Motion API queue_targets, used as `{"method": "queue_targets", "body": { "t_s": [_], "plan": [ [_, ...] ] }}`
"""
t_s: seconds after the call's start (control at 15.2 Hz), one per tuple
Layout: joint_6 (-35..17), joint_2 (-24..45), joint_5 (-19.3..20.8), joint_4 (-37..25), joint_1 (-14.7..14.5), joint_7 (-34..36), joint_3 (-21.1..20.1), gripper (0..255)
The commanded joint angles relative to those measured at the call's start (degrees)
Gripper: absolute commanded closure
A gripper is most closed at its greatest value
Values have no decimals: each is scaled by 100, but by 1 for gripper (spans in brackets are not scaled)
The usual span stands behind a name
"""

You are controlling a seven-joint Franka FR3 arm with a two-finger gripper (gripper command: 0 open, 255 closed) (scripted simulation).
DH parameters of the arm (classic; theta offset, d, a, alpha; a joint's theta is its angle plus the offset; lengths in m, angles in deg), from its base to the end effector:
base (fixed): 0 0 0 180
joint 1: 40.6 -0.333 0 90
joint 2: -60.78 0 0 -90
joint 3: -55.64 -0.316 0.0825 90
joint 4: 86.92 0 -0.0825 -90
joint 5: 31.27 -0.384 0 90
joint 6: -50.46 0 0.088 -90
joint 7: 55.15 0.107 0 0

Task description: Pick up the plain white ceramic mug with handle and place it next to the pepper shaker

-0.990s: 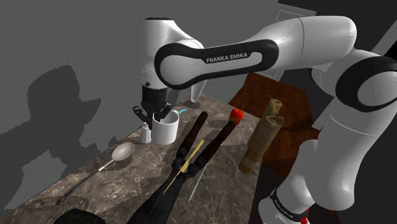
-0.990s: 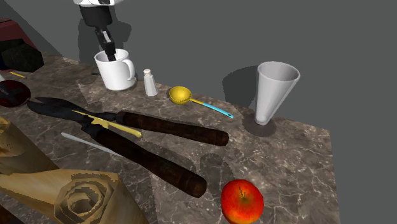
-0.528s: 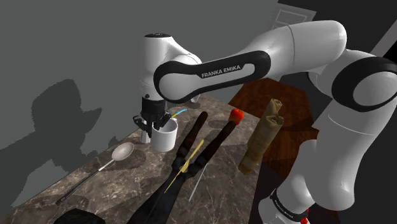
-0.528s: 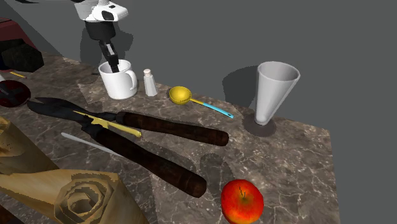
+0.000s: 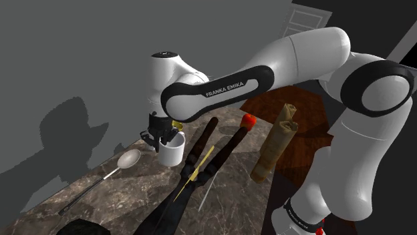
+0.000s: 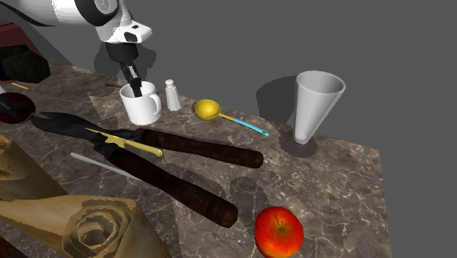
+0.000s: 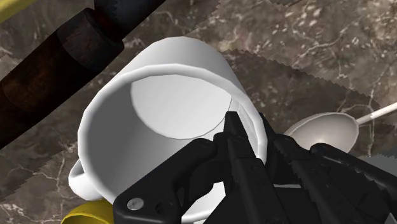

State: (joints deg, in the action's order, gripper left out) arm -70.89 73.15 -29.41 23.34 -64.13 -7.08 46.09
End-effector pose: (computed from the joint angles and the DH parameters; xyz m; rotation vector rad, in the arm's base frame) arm 0.5070 0.3238 0.3792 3.1110 -0.3876 -0.0309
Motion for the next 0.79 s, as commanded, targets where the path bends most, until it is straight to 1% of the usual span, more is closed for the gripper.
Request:
{"method": "queue_targets", "body": {
  "t_s": [0.0,0.13,0.66,0.73],
  "plan": [
    [-136,64,15,68,-7,16,1,255],
    [-265,131,30,131,-11,26,5,255],
    [-265,131,30,131,-11,26,5,255],
    [-265,131,30,131,-11,26,5,0]
  ]
}}
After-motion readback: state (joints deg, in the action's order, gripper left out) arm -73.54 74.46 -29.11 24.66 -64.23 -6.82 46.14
